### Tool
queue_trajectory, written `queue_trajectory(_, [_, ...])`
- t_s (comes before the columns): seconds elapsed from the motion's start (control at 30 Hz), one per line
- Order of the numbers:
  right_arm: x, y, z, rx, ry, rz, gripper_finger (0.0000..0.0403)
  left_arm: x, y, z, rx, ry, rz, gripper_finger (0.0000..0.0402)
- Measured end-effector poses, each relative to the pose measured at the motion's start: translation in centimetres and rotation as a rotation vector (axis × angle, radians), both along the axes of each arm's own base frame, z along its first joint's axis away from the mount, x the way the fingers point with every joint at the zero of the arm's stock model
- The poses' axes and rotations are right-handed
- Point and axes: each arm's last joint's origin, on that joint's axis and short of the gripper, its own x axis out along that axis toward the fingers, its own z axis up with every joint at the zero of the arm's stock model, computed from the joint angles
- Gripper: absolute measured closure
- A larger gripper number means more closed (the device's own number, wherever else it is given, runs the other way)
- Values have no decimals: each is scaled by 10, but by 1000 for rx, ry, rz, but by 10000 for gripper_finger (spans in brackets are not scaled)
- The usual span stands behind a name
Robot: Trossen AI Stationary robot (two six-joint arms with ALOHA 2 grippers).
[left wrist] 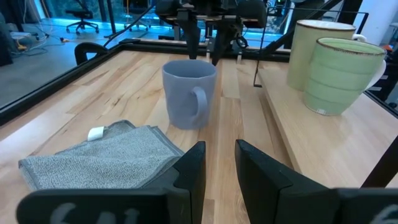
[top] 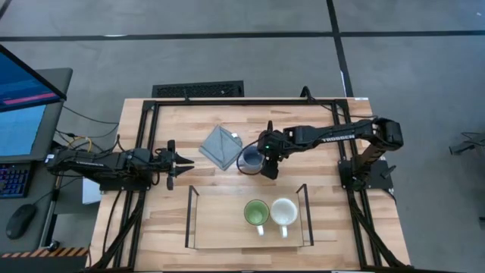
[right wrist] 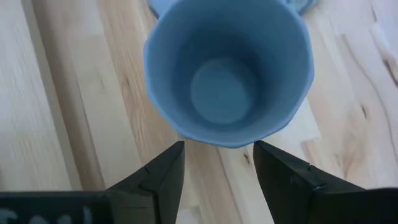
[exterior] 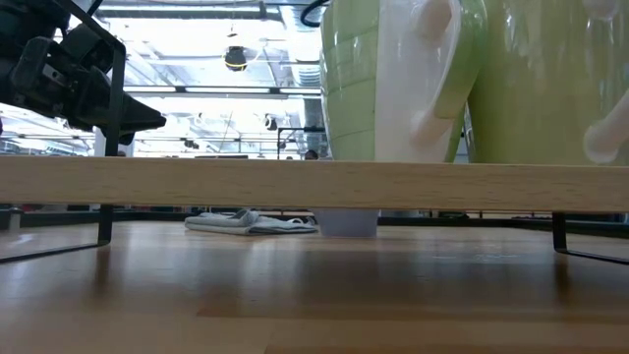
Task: Stack small to large cups/mugs on shelf
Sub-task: Put the blue mug on the shelf
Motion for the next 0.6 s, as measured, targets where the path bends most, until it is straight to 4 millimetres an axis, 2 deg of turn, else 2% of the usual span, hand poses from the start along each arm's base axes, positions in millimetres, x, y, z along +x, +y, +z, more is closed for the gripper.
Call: queue_trajectory(0.6, [10, -14, 6, -63, -127, -6, 191, 0, 0, 0, 0, 0, 0, 326])
